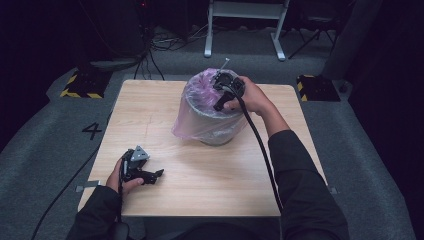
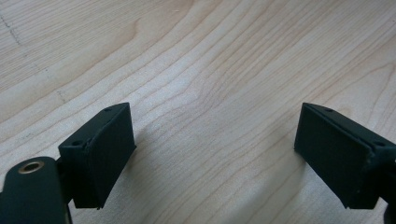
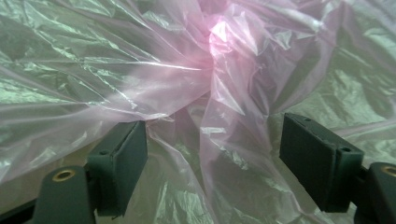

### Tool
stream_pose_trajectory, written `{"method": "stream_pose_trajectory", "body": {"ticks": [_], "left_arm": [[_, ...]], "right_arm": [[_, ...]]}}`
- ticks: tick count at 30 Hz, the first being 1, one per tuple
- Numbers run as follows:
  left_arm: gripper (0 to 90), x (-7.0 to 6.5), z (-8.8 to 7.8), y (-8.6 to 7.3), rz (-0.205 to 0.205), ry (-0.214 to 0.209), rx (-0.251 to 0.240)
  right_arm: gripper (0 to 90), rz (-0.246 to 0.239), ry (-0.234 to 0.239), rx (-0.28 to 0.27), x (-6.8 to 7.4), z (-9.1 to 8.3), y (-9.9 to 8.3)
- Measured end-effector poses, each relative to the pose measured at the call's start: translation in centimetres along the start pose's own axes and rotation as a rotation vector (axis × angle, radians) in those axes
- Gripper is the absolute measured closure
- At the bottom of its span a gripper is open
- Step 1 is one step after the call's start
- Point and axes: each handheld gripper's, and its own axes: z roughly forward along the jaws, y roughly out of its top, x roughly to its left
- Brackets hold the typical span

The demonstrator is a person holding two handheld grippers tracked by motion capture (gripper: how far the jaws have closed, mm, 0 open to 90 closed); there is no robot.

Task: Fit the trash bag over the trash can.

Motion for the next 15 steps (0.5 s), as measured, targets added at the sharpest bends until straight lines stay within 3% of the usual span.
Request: {"method": "stream_pose_trajectory", "body": {"ticks": [3, 4, 5, 7, 15], "left_arm": [[11.9, 0.0, 0.0, 0.0, 0.000, 0.000, 0.000], [11.9, 0.0, 0.0, 0.0, 0.000, 0.000, 0.000], [11.9, 0.0, 0.0, 0.0, 0.000, -0.001, -0.001], [11.9, 0.0, 0.0, 0.0, 0.000, 0.000, 0.000], [11.9, 0.0, 0.0, 0.0, -0.001, 0.001, -0.002]], "right_arm": [[23.3, -0.019, 0.002, -0.069, 0.1, -0.5, -0.4], [23.3, -0.019, 0.002, -0.069, 0.1, -0.5, -0.4], [23.3, -0.014, 0.005, -0.120, 0.0, -1.0, -0.7], [23.3, 0.002, 0.002, -0.160, 0.0, -1.5, -0.9], [23.7, 0.066, 0.003, -0.269, -0.3, -2.6, -1.9]]}}
